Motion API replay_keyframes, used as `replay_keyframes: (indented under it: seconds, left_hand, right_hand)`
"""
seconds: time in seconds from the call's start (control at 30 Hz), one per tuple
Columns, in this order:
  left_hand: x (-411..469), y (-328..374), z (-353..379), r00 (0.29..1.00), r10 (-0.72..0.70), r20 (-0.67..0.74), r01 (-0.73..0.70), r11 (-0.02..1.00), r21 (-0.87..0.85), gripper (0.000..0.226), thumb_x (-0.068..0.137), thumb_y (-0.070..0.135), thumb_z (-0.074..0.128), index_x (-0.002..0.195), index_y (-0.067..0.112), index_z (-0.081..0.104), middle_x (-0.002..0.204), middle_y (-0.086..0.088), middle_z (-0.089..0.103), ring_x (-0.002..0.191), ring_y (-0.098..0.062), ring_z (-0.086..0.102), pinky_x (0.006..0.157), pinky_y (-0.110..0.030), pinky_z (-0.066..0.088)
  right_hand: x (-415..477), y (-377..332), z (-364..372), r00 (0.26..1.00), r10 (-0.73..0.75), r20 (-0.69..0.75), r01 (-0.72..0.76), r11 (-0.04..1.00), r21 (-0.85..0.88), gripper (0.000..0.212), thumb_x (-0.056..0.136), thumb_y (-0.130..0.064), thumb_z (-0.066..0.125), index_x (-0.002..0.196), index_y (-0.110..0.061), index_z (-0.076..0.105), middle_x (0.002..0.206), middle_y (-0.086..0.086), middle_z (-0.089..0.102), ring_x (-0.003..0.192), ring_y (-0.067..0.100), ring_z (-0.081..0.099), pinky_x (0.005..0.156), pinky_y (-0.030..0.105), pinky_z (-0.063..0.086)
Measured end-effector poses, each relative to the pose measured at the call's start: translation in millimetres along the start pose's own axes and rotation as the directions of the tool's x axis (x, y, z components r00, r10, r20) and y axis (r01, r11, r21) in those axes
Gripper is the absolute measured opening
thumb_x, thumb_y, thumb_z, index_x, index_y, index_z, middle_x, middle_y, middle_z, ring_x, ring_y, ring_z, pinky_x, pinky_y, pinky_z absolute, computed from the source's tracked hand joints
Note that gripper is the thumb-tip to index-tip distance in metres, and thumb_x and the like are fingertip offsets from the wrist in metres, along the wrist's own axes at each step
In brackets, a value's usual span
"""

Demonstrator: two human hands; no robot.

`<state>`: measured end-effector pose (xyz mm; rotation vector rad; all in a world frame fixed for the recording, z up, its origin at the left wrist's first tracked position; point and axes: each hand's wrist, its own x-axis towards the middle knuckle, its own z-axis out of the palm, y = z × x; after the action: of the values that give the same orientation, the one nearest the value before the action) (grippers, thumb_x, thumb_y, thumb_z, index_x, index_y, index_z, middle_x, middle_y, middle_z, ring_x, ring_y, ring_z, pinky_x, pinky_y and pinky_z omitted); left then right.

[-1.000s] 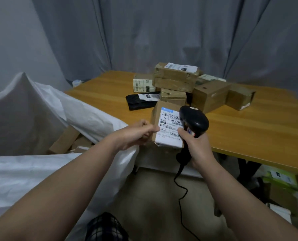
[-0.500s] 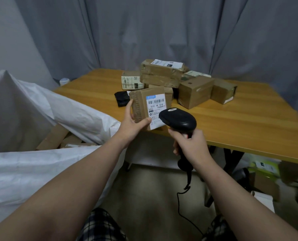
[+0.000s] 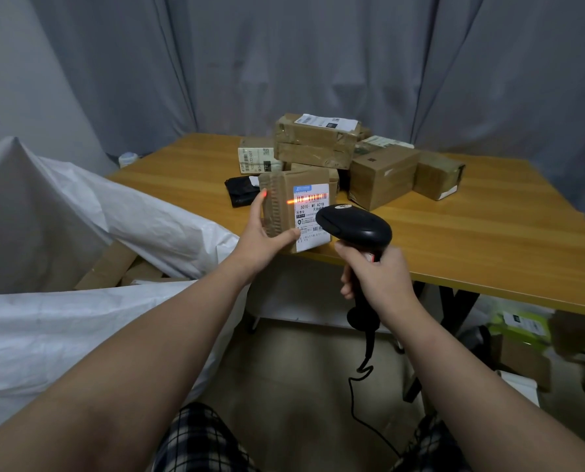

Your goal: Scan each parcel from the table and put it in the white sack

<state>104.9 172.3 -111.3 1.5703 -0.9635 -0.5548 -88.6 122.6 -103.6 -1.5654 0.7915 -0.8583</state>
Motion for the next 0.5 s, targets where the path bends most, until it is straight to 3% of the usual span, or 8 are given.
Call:
replay_keyframes:
  seconds: [0.13, 0.37, 0.5]
  left_hand:
    - [1.2, -1.6, -0.3, 1.000, -0.009, 0.000, 0.009, 1.000, -0.004, 0.095, 0.083, 0.015, 0.073, 0.150, 0.036, 0.010, 0.134, 0.000, 0.045, 0.124, -0.017, 0.050, 0.104, -0.041, 0.045]
    - [1.4, -4.3, -1.4, 1.000, -0.018, -0.006, 0.018, 1.000, -0.024, 0.095, 0.083, 0.014, 0.073, 0.150, 0.034, 0.009, 0.124, 0.005, 0.046, 0.122, -0.016, 0.051, 0.104, -0.040, 0.045]
    - [3.0, -8.1, -3.0, 1.000, -0.027, -0.009, 0.026, 0.999, -0.038, 0.095, 0.082, 0.016, 0.074, 0.149, 0.037, 0.010, 0.130, 0.001, 0.047, 0.124, -0.018, 0.051, 0.105, -0.043, 0.044]
  right_hand:
    - [-1.8, 0.4, -1.0, 1.000, 0.009, -0.018, -0.008, 1.000, 0.019, 0.021, 0.089, -0.025, 0.066, 0.078, -0.008, 0.063, 0.055, 0.007, 0.059, 0.047, 0.020, 0.059, 0.050, 0.030, 0.053]
    - [0.5, 2.6, -3.5, 0.999, 0.006, -0.038, -0.005, 0.999, 0.039, 0.019, 0.089, -0.024, 0.066, 0.077, -0.009, 0.064, 0.054, 0.006, 0.059, 0.047, 0.020, 0.059, 0.051, 0.032, 0.052]
    - [1.1, 4.3, -2.4, 0.999, 0.018, -0.039, -0.017, 0.999, 0.040, 0.021, 0.089, -0.024, 0.066, 0.075, -0.008, 0.064, 0.054, 0.007, 0.059, 0.047, 0.021, 0.059, 0.053, 0.033, 0.053]
